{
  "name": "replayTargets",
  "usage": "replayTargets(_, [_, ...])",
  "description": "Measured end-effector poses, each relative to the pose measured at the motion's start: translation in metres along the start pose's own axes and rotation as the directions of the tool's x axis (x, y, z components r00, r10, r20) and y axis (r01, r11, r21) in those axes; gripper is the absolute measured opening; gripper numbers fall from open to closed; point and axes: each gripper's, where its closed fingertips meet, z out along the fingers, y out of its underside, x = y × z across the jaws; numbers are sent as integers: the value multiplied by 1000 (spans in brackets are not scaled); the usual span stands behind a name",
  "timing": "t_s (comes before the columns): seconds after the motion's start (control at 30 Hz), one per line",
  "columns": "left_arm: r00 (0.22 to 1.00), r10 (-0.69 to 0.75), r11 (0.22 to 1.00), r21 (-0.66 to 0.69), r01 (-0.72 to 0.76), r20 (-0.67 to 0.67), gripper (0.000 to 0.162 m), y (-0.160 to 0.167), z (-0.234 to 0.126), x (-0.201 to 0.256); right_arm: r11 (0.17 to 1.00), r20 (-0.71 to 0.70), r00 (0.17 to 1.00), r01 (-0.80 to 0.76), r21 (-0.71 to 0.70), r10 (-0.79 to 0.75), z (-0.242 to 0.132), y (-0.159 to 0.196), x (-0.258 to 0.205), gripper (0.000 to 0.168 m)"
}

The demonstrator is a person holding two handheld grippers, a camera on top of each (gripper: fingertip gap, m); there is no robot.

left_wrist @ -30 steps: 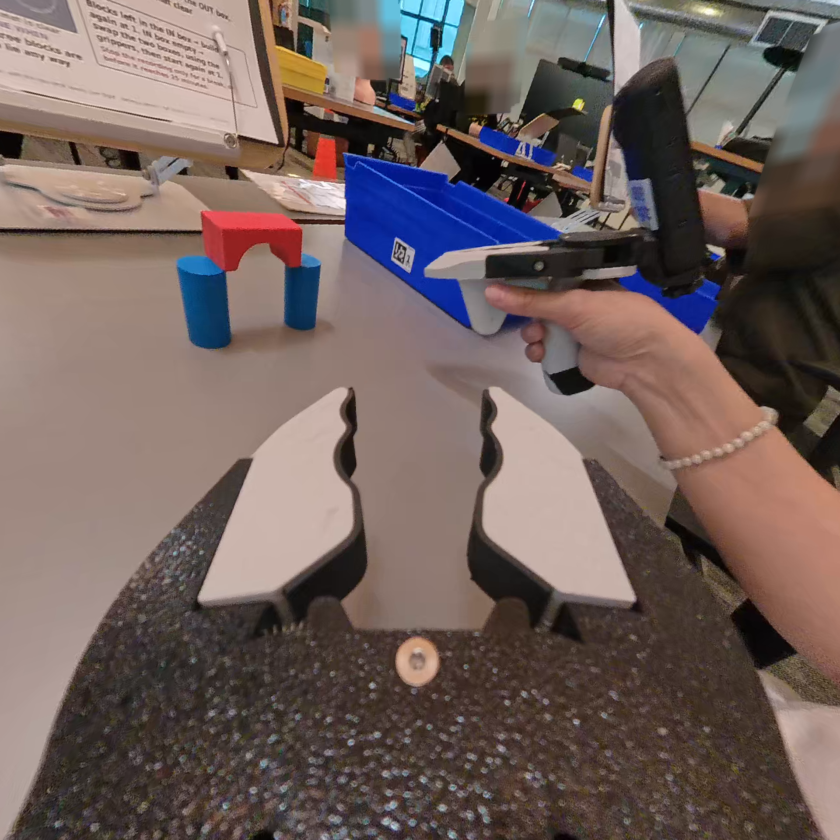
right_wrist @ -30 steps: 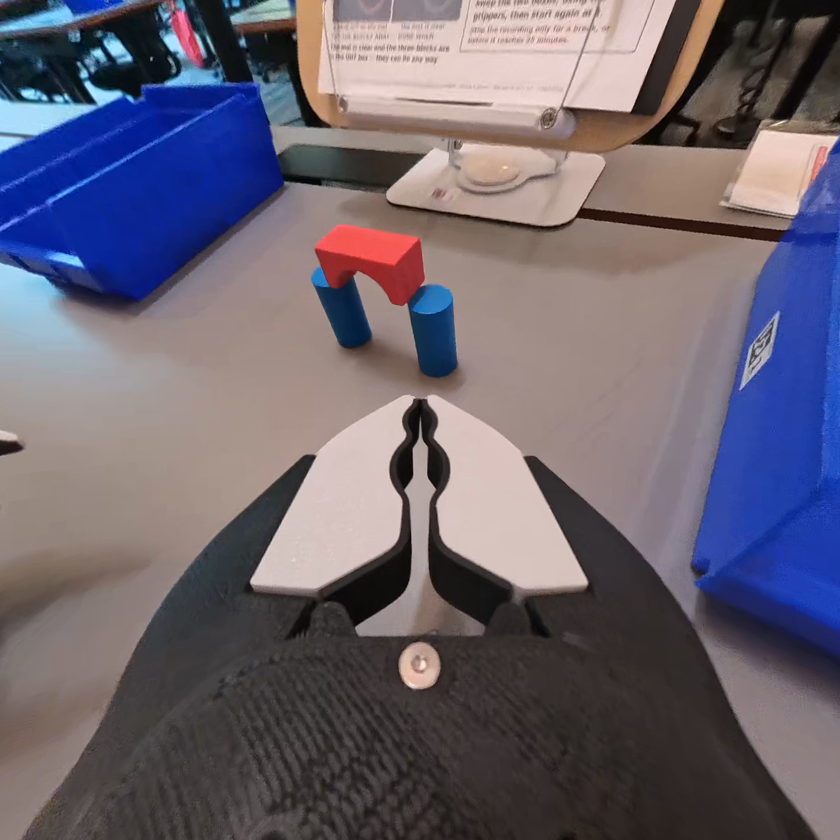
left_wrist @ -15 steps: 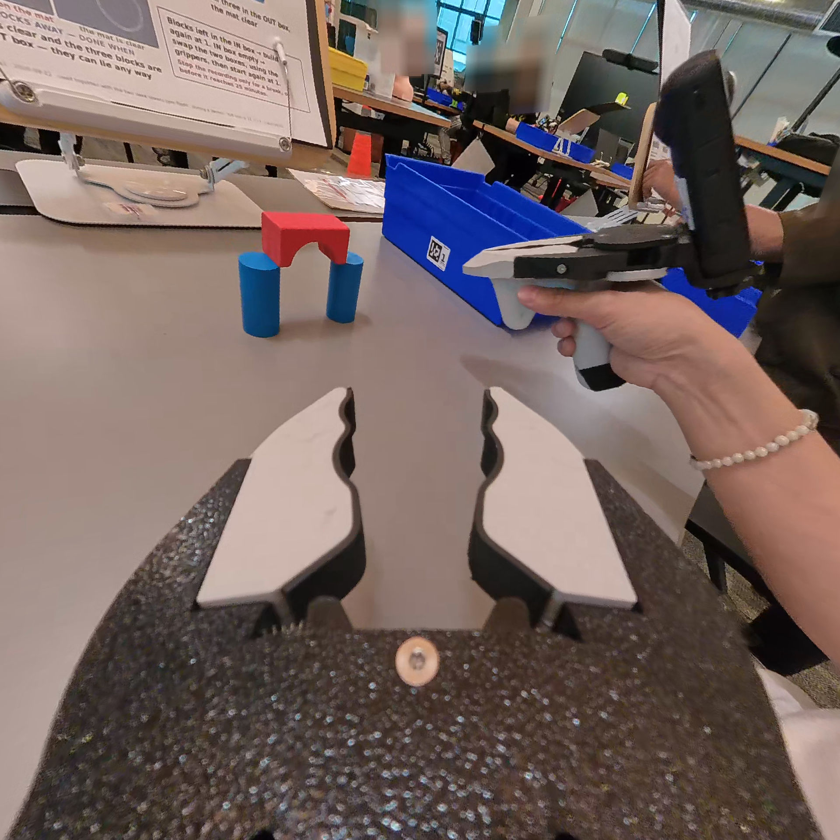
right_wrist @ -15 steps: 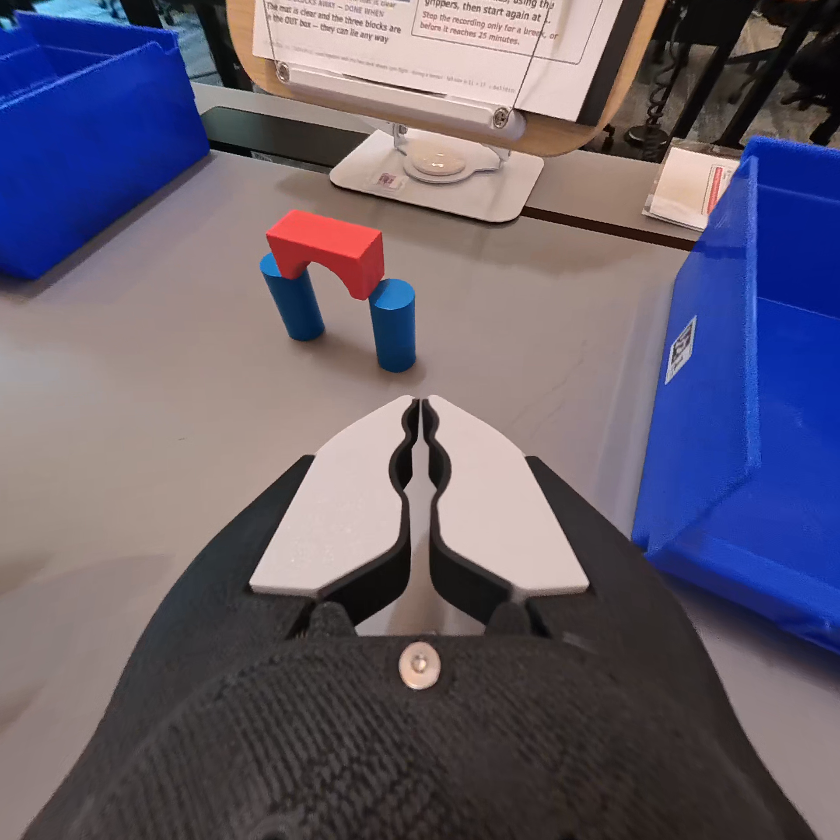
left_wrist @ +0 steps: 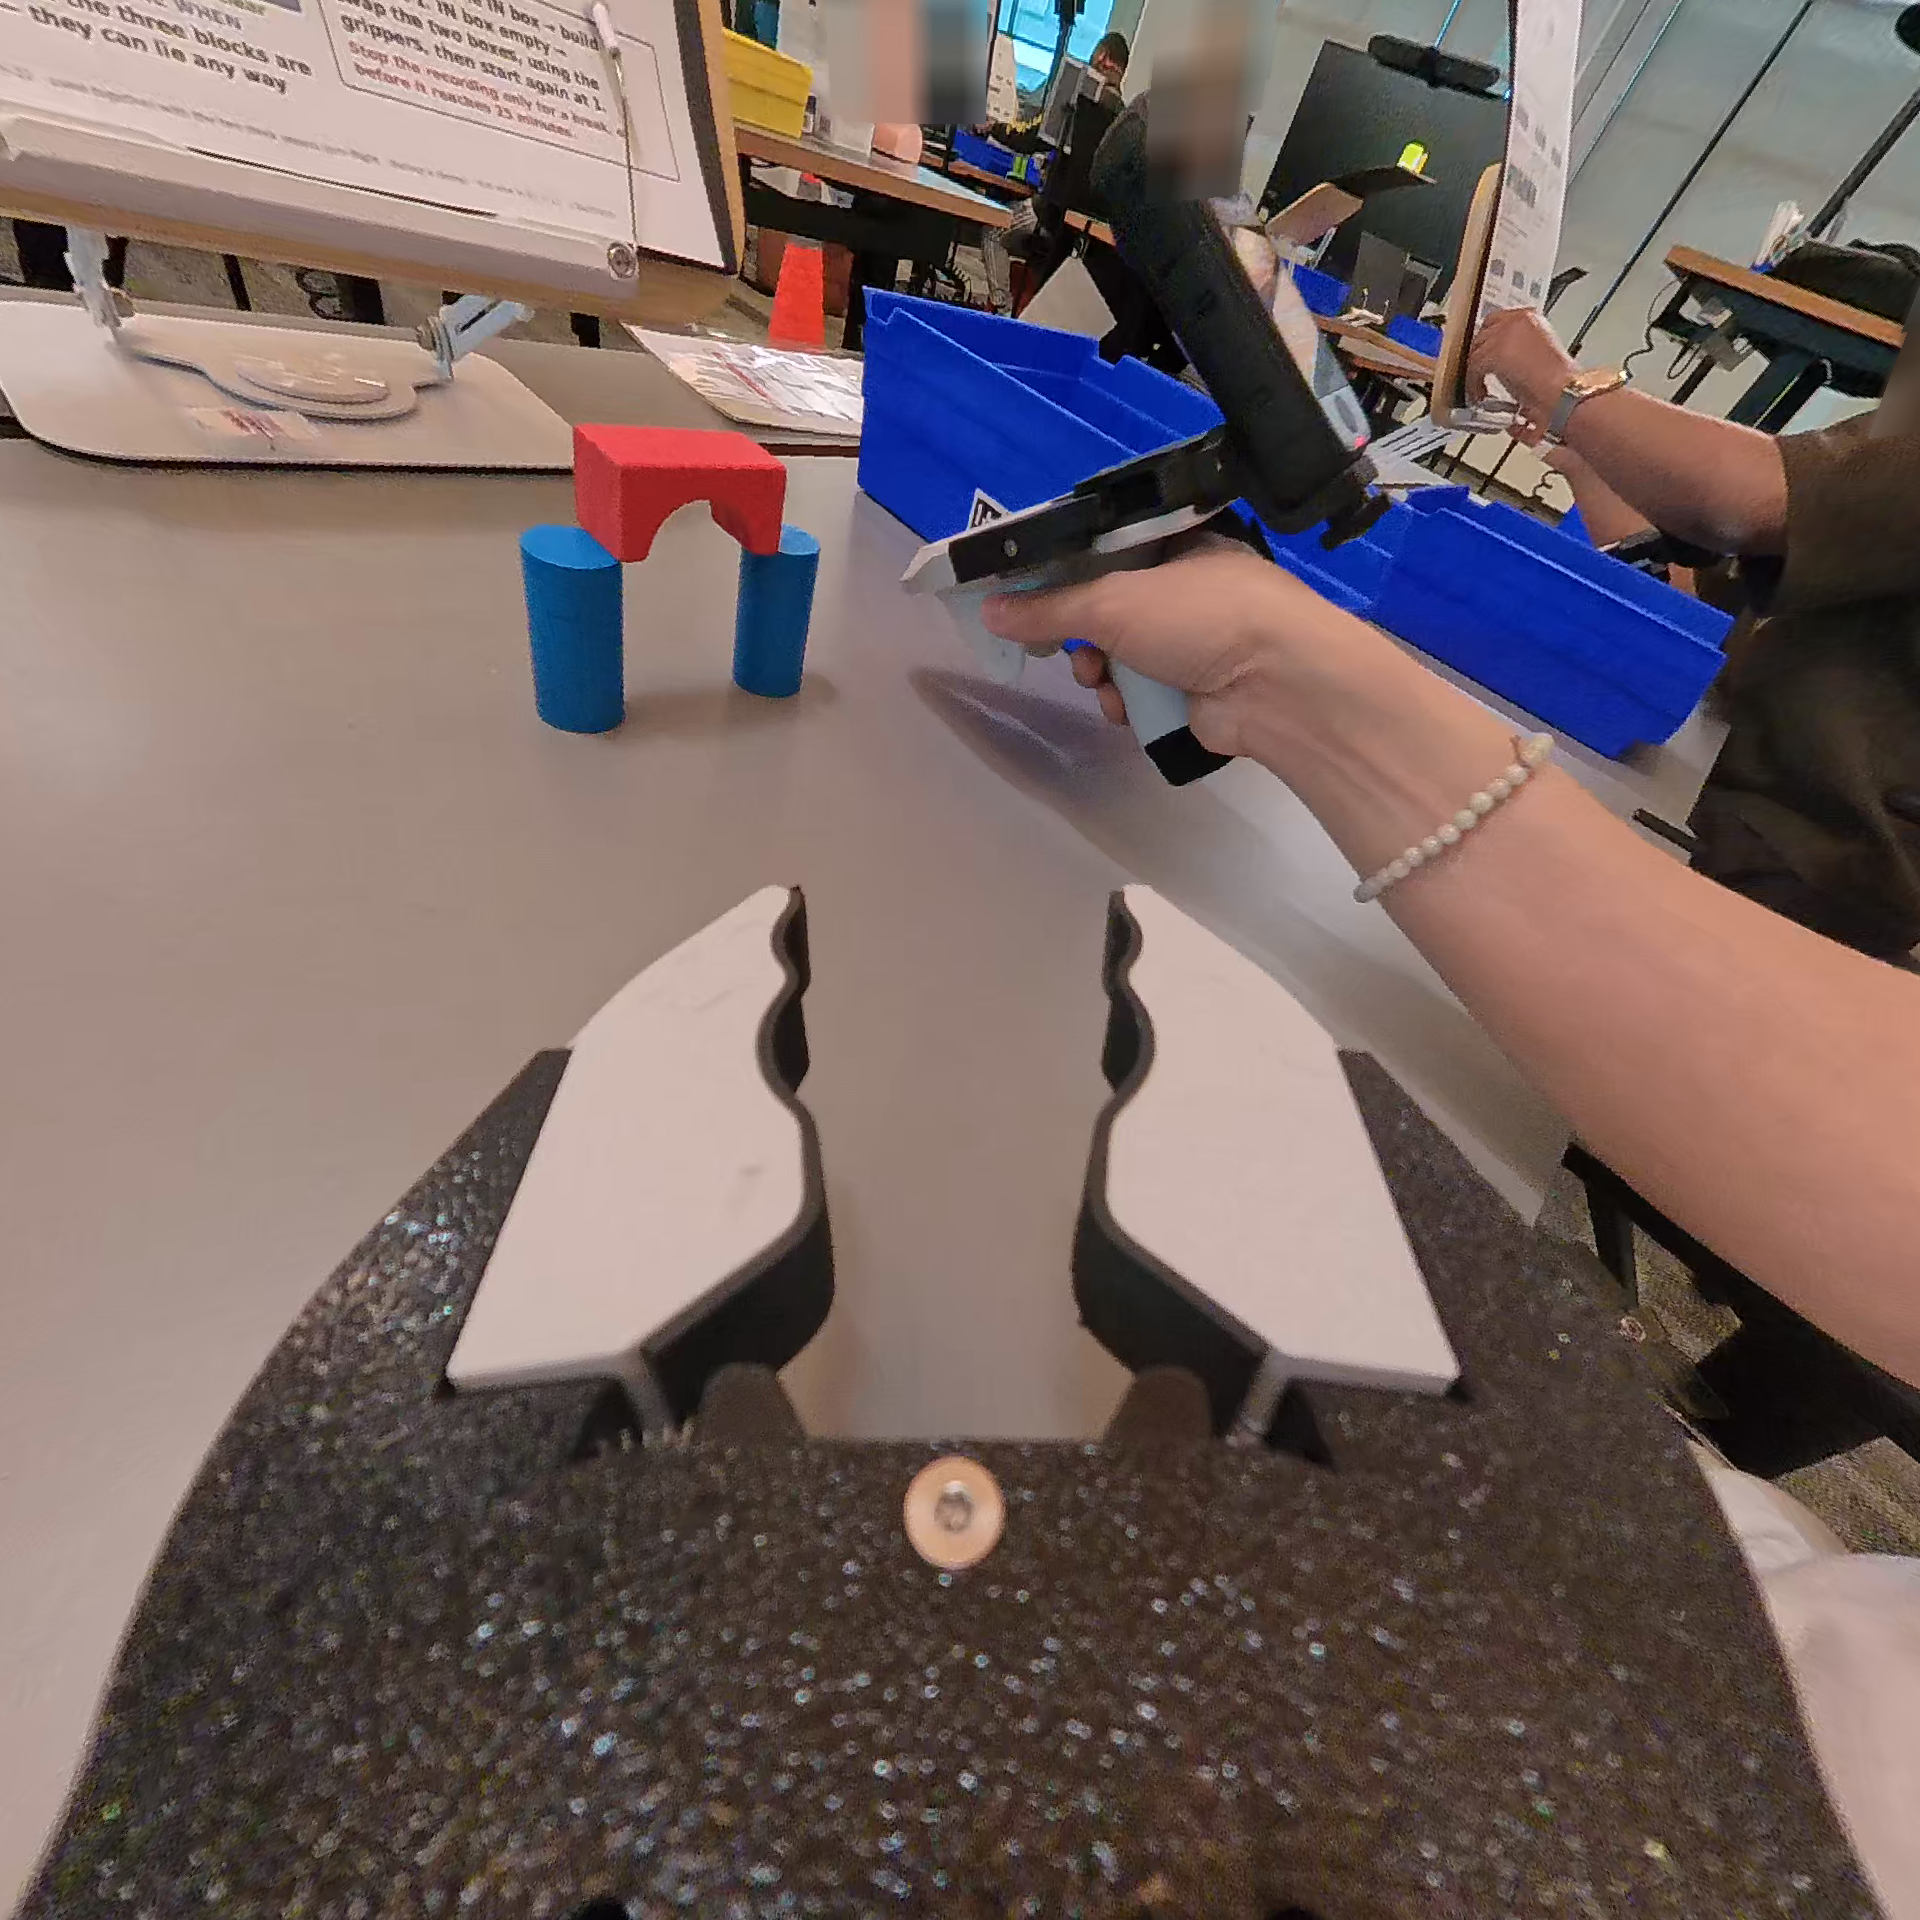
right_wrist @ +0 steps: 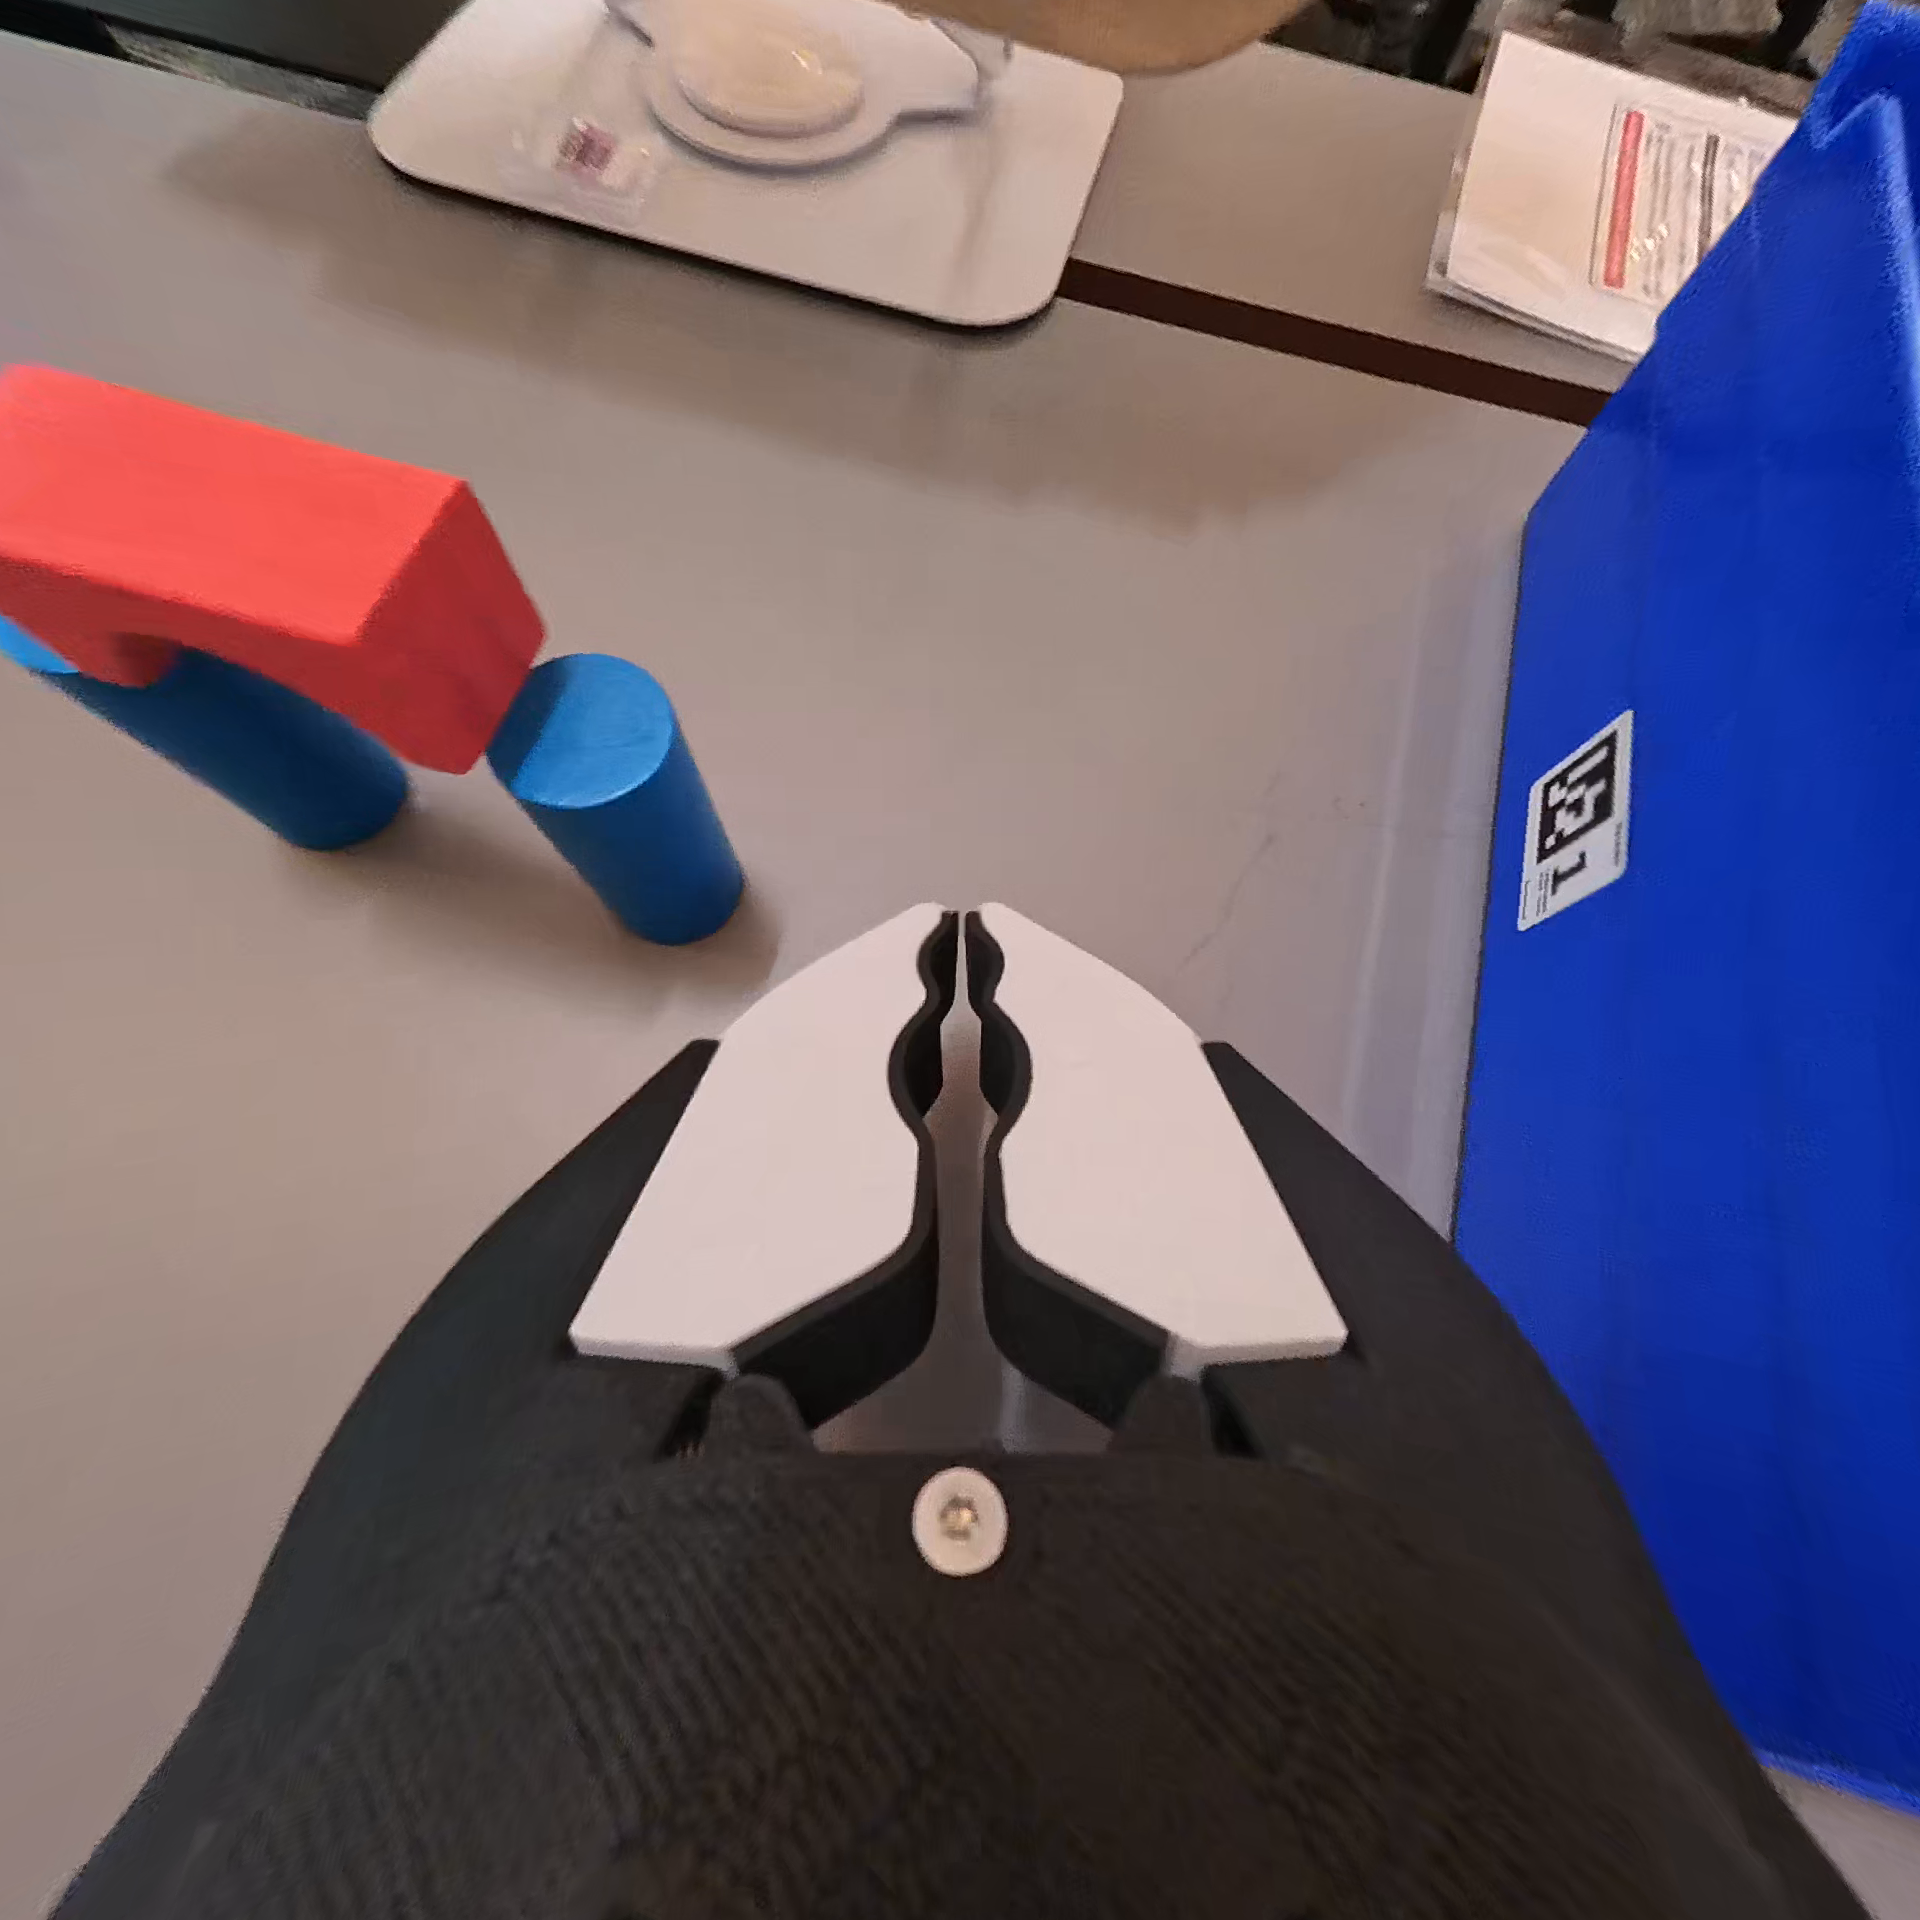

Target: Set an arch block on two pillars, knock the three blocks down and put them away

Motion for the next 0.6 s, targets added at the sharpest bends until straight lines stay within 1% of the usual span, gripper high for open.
replayTargets(0.13, [1000,-14,1000,3,14,-9,54,0,-1,-2,999,-35,999,-33,-33,32,12,5,4,2])
replayTargets(0.23, [1000,-15,1000,-10,15,-16,54,4,0,-1,996,-52,997,-62,-58,59,26,6,1,7])
replayTargets(0.3, [999,-22,999,-24,21,-25,54,9,2,1,992,-17,995,-99,-80,97,37,0,-14,6])
replayTargets(0.33, [999,-26,999,-30,25,-30,54,11,3,2,991,27,993,-109,-72,112,40,-9,-29,1])
replayTargets(0.37, [999,-30,999,-34,29,-38,54,13,5,3,994,92,990,-100,-35,103,40,-23,-50,0])
replayTargets(0.4, [998,-34,999,-38,32,-45,54,14,6,5,999,207,978,-42,19,38,36,-38,-81,0])
replayTargets(0.43, [998,-36,999,-42,34,-53,54,15,7,7,997,309,949,49,56,-64,29,-46,-112,0])
replayTargets(0.47, [997,-38,998,-47,35,-61,54,17,8,9,987,342,926,150,55,-160,23,-45,-131,0])
replayTargets(0.53, [997,-37,998,-59,33,-74,54,19,10,12,947,293,901,313,74,-321,17,-45,-145,0])
replayTargets(0.6, [996,-34,997,-70,28,-87,54,22,10,15,926,260,889,361,107,-377,10,-48,-149,0])
